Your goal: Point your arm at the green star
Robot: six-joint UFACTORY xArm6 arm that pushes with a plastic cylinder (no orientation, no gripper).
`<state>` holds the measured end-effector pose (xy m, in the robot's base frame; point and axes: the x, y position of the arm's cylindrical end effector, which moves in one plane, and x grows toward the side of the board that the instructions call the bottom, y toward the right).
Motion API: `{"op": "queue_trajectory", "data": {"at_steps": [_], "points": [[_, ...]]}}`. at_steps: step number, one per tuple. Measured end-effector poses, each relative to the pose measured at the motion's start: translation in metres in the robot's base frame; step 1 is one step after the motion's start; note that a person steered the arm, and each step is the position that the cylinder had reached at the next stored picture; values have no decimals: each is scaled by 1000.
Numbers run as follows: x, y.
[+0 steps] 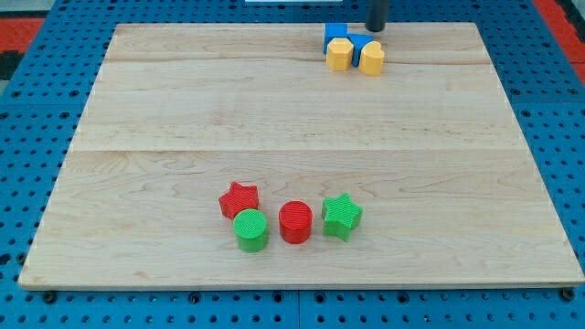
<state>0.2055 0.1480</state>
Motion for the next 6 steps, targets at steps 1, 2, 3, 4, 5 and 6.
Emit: {"op": "queue_trajectory", "data": {"at_steps": [1,2,3,4,5,6], "points": [[45,11],[71,-20],[76,-44],[101,-44],[158,17],[269,48]]}}
